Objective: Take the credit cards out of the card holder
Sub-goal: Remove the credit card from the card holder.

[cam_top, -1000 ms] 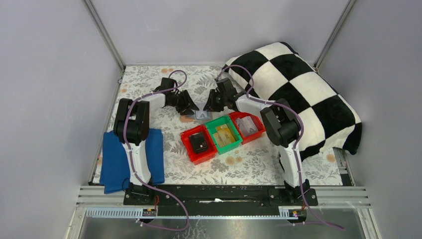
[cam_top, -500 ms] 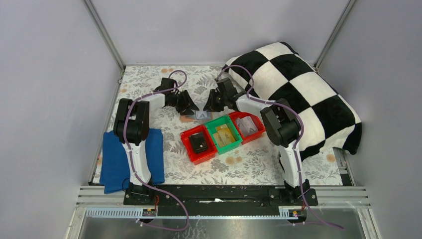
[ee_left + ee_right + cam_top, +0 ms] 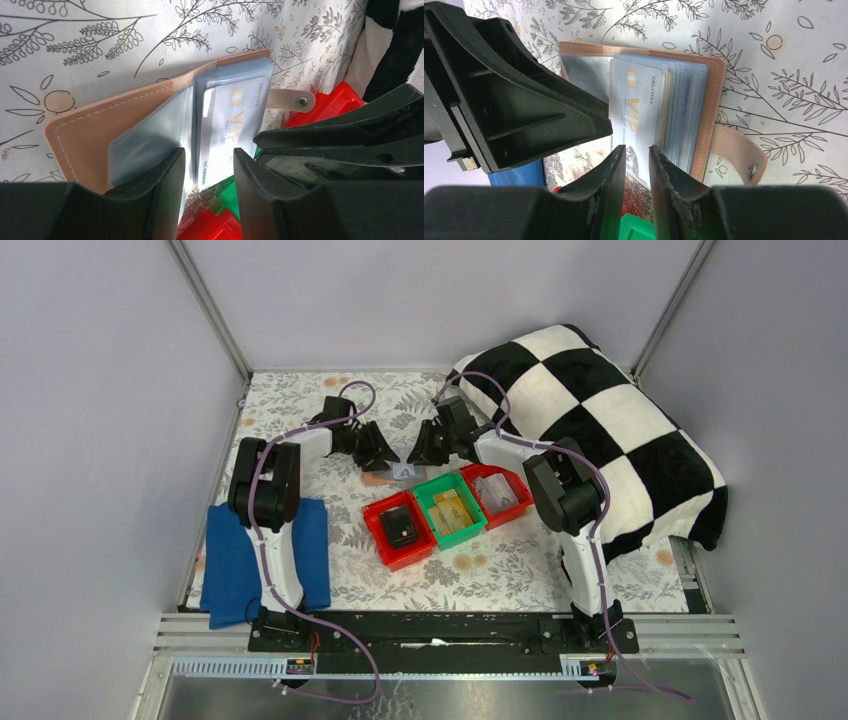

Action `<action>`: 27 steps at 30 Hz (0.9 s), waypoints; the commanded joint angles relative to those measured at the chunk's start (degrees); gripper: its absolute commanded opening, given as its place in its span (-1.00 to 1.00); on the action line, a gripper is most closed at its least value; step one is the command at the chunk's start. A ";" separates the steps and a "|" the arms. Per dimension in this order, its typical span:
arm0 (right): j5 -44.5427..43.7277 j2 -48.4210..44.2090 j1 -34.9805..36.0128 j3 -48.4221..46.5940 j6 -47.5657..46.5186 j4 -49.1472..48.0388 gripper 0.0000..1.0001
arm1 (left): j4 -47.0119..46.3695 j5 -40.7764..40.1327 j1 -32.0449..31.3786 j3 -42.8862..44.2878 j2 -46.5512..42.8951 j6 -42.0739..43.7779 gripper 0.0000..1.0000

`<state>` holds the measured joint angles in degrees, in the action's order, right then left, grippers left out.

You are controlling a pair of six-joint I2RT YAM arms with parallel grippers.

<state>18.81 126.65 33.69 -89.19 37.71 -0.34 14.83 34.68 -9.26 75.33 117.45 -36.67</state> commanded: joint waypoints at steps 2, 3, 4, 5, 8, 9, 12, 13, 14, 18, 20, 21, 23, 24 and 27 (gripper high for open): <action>2.72 1.83 0.53 -1.59 0.84 0.89 -0.37 | -0.94 0.12 0.29 -0.71 -2.99 0.46 -0.12; 2.93 2.00 0.57 -1.68 0.94 0.87 -0.37 | -0.94 0.14 0.29 -0.70 -2.94 0.42 -0.12; 3.16 2.18 0.63 -1.74 1.08 0.90 -0.37 | -0.94 0.23 0.29 -0.63 -2.86 0.52 -0.13; 3.28 2.26 0.59 -1.78 1.13 0.87 -0.37 | -0.83 0.27 0.37 -0.59 -2.82 0.52 -0.13; 3.90 2.92 0.60 -1.95 1.44 0.87 -0.37 | -0.85 0.29 0.38 -0.54 -2.77 0.53 -0.16; 4.18 3.10 0.62 -1.95 1.55 0.87 -0.37 | -0.85 0.30 0.38 -0.56 -2.75 0.54 -0.17; 4.65 3.59 0.59 -2.12 1.96 0.87 -0.37 | -0.86 0.19 0.47 -0.63 -2.75 0.63 -0.27; 4.61 3.73 0.54 -2.09 2.03 0.87 -0.37 | -0.92 0.20 0.47 -0.67 -2.72 0.60 -0.27; 4.61 3.77 0.54 -2.13 2.06 0.88 -0.37 | -0.94 0.21 0.47 -0.71 -2.67 0.61 -0.28; 4.32 3.65 0.47 -1.84 1.88 0.87 -0.37 | -1.11 0.06 0.64 -1.27 -2.96 0.53 -0.55; 4.09 3.49 0.27 -1.57 1.88 0.88 -0.37 | -1.26 -0.06 0.85 -1.54 -3.21 0.54 -0.75; 3.97 3.51 0.17 -1.40 1.92 0.87 -0.37 | -1.24 -0.03 0.91 -1.63 -3.32 0.47 -0.82; 3.88 3.37 -0.07 -1.05 2.08 0.91 -0.37 | -1.21 0.03 1.04 -1.69 -3.44 0.60 -1.00; 3.77 3.29 -0.18 -0.85 2.10 0.92 -0.37 | -1.14 0.04 1.08 -1.68 -3.50 0.75 -1.00; 3.56 3.12 -0.50 -0.40 2.27 0.87 -0.37 | -1.05 -0.09 1.40 -2.03 -4.08 1.04 -1.00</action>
<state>22.63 128.42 33.43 -90.26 39.99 -0.80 14.90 35.29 -8.21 74.22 116.36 -36.47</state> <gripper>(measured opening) 0.314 0.011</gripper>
